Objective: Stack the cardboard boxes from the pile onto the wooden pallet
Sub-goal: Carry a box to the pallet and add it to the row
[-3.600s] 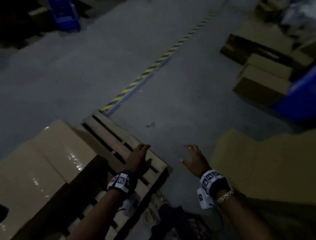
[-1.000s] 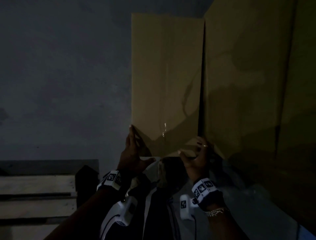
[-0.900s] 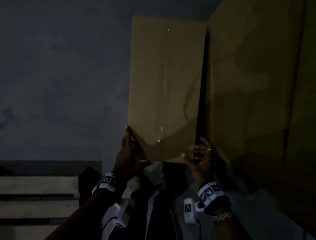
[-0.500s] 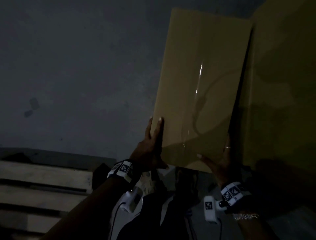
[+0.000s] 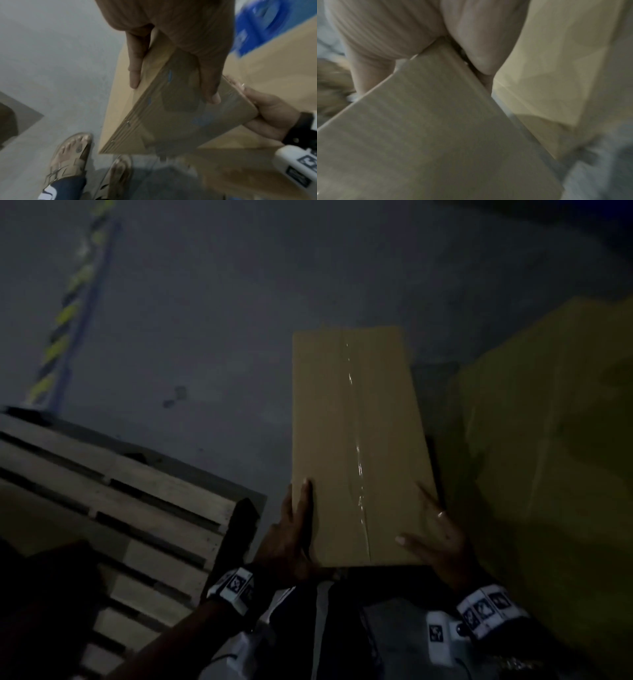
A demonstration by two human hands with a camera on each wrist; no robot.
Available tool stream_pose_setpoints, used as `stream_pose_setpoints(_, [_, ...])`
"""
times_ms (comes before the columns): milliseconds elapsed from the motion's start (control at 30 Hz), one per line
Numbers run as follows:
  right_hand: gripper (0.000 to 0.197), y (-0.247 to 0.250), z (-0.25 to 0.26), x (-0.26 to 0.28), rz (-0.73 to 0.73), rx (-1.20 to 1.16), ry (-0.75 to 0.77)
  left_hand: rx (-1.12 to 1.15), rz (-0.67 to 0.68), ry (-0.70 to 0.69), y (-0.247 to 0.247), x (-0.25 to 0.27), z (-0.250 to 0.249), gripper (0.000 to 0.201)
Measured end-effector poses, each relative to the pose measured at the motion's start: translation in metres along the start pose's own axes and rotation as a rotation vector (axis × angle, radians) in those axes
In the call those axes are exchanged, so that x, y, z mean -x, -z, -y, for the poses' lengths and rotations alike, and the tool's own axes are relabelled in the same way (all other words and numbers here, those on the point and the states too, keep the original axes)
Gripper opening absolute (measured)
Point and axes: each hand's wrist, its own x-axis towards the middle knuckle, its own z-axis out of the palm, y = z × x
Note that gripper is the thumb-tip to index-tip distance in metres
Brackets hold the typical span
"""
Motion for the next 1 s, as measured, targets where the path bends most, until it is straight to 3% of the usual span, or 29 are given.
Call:
stream_pose_setpoints(133, [0.091,0.014,0.076,0.053,0.125,0.007,0.041,-0.052,-0.099,-0.003,0.059,0.079,-0.046,0.158])
stream_pose_setpoints(267, [0.087,0.016,0.164,0.098,0.249,0.048,0.097,0.061,-0.207,0.029,0.105,0.161,-0.07,0.161])
stream_pose_setpoints(433, [0.088,-0.004,0.256,0.132,0.382,0.24,0.25,0.14,-0.428,0.056,0.152,0.263,-0.095,0.158])
stream_pose_setpoints(567, [0.092,-0.039,0.307,0.136,0.522,0.371,0.406,0.234,-0.59,0.222,0.173,0.324,-0.096,0.164])
stream_pose_setpoints(733, [0.115,-0.094,0.358,0.144,0.666,0.482,0.581,0.271,-0.735,0.302,0.196,0.388,-0.081,0.16])
stream_pose_setpoints(1000, [0.103,-0.178,0.448,0.192,0.795,0.595,0.805,0.334,-1.014,0.288,0.218,0.479,-0.046,0.151])
